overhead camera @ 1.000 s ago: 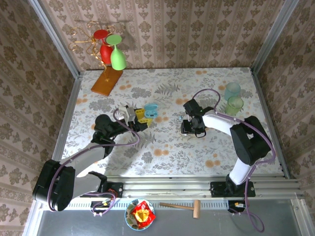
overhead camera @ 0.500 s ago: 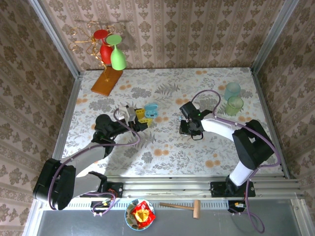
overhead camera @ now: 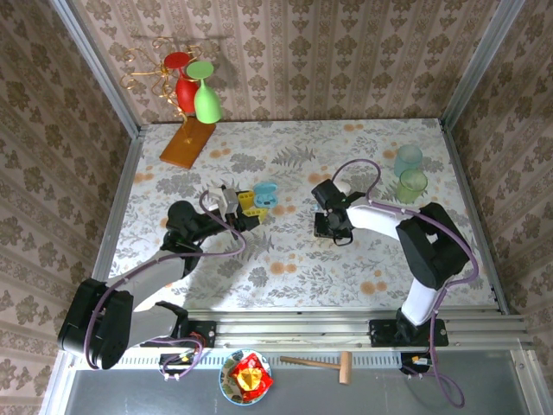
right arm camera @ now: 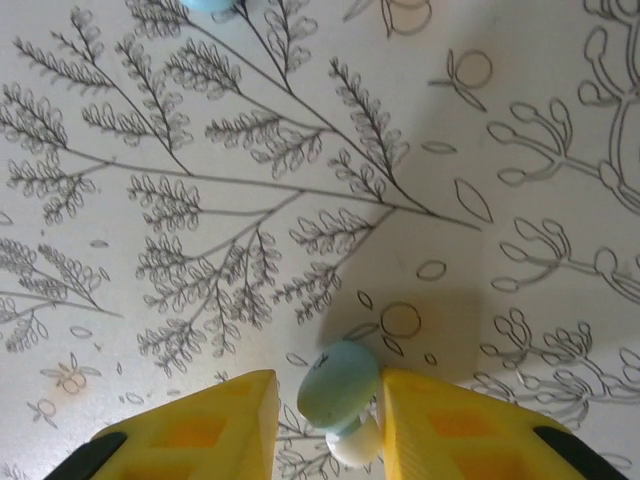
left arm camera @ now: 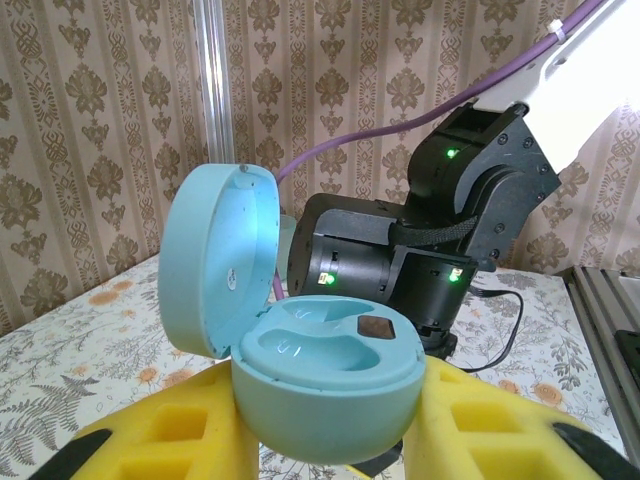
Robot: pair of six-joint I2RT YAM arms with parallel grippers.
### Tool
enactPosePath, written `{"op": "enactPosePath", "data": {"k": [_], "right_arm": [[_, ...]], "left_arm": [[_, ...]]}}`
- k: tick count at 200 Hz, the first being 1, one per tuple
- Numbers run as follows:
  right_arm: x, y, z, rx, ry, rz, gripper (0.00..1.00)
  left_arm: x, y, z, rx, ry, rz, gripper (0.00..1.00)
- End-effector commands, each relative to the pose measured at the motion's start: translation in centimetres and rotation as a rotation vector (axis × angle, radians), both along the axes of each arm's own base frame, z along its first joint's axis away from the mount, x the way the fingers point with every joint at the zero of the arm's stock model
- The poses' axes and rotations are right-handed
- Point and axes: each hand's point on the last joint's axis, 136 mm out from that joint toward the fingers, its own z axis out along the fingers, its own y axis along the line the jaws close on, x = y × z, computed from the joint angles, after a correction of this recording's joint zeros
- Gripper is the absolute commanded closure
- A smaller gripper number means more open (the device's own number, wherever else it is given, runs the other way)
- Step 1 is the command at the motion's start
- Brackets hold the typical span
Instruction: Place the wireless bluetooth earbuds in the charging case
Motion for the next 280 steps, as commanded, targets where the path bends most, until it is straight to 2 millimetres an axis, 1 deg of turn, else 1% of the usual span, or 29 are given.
{"op": "enactPosePath", "data": {"k": [1, 32, 48, 52, 70, 92, 118, 148, 223, 251, 280], "right_arm": [[0.8, -0.4, 0.0, -0.065, -0.02, 0.03, 0.65], [1.2, -0.9, 0.5, -0.121, -0.026, 0.07, 0.62], [1.7, -1.3, 1.3, -0.155, -0.055, 0.068, 0.6], [1.3, -1.7, 1.4, -0.176, -0.041, 0.069, 0.6], [1.2, -2.3, 2.3, -0.224, -0.058, 0.044, 0.6], [0.5, -2.0, 2.9, -0.26, -0.082, 0.019, 0.61], [-0.2, -1.3, 2.4, -0.28, -0.076, 0.013, 0.66], [-0.1, -0.9, 1.6, -0.282, -0.058, 0.021, 0.7], [0.5, -0.2, 0.4, -0.297, -0.038, 0.06, 0.75], [0.4, -0.2, -0.1, -0.309, -0.022, 0.075, 0.74], [0.5, -0.4, 0.0, -0.322, -0.021, 0.082, 0.77]], "left_arm": [[-0.3, 0.0, 1.1, -0.009, -0.054, -0.011, 0.66], [-0.3, 0.0, 1.1, -0.008, -0.053, -0.011, 0.66], [-0.3, 0.0, 1.1, -0.008, -0.052, -0.011, 0.66], [-0.3, 0.1, 1.1, -0.009, -0.054, -0.011, 0.66], [-0.4, 0.1, 1.1, -0.009, -0.055, -0.009, 0.66], [-0.5, 0.2, 1.2, -0.011, -0.061, -0.009, 0.66], [-0.5, 0.2, 1.1, -0.011, -0.061, -0.012, 0.66], [-0.7, 0.3, 1.0, -0.012, -0.058, -0.01, 0.66], [-0.5, 0.4, 0.8, -0.007, -0.053, 0.0, 0.65], [-0.5, 0.4, 0.9, -0.008, -0.055, 0.0, 0.65], [-0.5, 0.4, 0.9, -0.008, -0.053, 0.0, 0.65]]}}
